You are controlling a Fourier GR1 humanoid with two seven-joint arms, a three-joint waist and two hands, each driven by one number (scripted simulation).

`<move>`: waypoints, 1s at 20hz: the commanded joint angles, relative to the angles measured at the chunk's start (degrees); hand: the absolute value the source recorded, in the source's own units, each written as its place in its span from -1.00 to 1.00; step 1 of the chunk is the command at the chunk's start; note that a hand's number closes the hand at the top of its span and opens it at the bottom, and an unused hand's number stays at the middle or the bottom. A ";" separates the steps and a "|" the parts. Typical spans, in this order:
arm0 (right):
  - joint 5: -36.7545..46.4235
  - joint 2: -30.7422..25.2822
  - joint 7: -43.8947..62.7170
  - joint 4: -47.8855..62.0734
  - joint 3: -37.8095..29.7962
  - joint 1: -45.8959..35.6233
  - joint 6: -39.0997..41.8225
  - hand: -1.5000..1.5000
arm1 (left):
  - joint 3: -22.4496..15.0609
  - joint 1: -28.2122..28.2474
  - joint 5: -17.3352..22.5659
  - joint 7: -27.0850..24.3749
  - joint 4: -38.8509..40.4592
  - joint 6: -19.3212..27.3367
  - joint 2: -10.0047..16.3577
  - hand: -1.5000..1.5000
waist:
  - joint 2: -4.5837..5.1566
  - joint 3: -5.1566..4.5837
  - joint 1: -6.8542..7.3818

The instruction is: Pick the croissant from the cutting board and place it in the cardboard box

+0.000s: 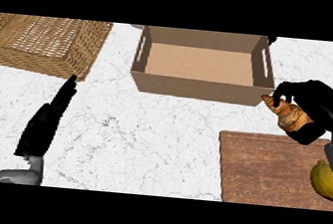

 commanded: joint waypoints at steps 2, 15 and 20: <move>-2.48 -4.55 -13.71 11.57 -3.07 -11.61 -1.63 1.00 | -0.70 -2.66 -0.60 1.45 0.47 0.42 -0.74 0.00 | 0.36 0.09 0.66; -21.70 -2.85 -38.62 32.70 -10.46 -30.94 14.40 1.00 | 0.18 -1.51 -0.27 -0.13 2.40 0.14 -0.36 0.00 | -0.31 -0.16 -0.46; -22.48 -0.93 -39.82 38.55 -7.13 -35.82 15.88 1.00 | 2.95 -1.23 0.85 -0.46 2.16 -0.03 1.49 0.00 | -0.86 -0.24 -1.69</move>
